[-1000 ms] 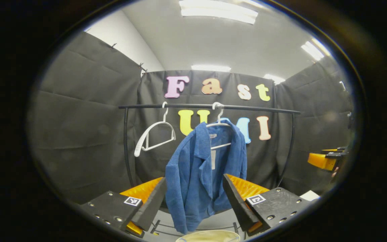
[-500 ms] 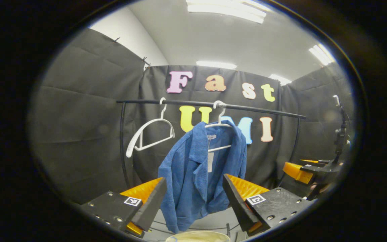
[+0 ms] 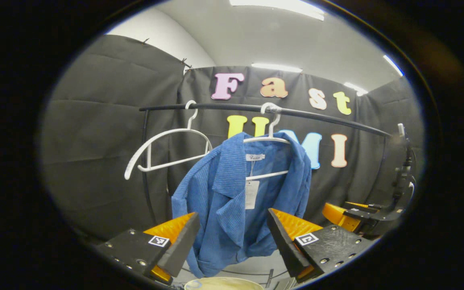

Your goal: Grasp the clothes on the hanger with both hands and then place them into the laundry hamper below.

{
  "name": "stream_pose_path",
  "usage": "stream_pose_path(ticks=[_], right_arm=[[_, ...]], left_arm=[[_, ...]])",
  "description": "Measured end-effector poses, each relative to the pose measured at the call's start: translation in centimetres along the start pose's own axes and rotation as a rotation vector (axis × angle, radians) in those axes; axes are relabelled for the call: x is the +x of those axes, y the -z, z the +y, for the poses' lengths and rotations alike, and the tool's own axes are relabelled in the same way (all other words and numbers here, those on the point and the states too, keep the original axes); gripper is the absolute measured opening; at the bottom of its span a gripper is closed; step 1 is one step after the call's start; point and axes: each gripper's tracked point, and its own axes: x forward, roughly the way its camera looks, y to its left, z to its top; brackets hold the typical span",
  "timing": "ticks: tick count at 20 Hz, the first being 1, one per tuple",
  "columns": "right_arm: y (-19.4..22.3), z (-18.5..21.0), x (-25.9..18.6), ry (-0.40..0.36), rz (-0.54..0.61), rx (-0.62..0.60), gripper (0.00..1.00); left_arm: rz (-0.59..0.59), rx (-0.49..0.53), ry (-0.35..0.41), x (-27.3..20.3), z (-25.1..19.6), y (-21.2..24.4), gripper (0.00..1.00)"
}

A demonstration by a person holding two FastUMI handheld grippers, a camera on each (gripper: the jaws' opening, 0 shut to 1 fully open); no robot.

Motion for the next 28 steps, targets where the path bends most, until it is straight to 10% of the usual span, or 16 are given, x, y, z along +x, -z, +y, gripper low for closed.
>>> stream_pose_path(ticks=[12, 28], right_arm=[[1.6, 3.9, 7.8, -0.261, 0.114, 0.097, 0.92], [0.7, 6.2, 14.3, -0.263, 0.080, 0.188, 0.94]], left_arm=[[0.034, -0.018, -0.183, 5.3, -0.4, 1.9, 0.98], [0.040, -0.032, -0.319, 11.3, 2.0, 1.1, 0.98]])
